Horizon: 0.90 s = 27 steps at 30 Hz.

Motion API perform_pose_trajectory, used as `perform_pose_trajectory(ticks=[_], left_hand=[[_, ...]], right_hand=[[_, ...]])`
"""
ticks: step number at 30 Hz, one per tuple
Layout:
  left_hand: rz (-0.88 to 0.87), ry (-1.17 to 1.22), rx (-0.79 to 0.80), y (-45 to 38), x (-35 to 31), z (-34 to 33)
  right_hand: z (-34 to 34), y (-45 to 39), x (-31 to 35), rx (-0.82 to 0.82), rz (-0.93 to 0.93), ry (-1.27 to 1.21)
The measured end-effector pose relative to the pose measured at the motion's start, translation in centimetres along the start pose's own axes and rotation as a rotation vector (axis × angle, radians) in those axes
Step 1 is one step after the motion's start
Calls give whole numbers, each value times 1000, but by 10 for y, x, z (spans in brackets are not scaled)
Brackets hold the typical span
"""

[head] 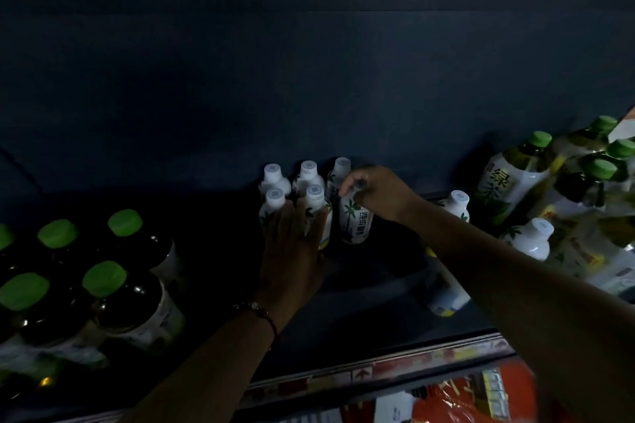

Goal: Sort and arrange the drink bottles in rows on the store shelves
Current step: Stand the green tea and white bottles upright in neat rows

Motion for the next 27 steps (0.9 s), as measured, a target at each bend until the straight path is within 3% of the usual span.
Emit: perform_pose_trajectory(ticks=[12, 15, 18, 20, 22, 24, 27], left_hand=[[33, 95, -39, -2, -7, 5], [50, 186, -72, 8, -17, 9], [30, 430, -68, 24, -35, 6], [103, 684, 55, 32, -53, 1], [150, 893, 257, 39, -71, -5], [107, 966, 382, 43, -86, -12], [-22, 934, 436, 44, -102, -15]], right_hand=[[13, 15, 10, 12, 13, -83], [42, 54, 12, -11, -7, 120], [67, 110, 5, 124, -232, 383], [73, 138, -1, 243, -411, 419], [69, 151, -6, 203, -482, 298], [62, 154, -10, 102, -443, 311], [54, 152, -7, -16, -350, 352]])
Point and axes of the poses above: each hand's wrist, its own y-axis away from the middle knuckle, its own z-axis out of the back of the hand, x = y × z, the point moved 1 cm from there along -y, towards the middle knuckle, and after that the axes turned 9 degrees about z, right-handed, at the moved point
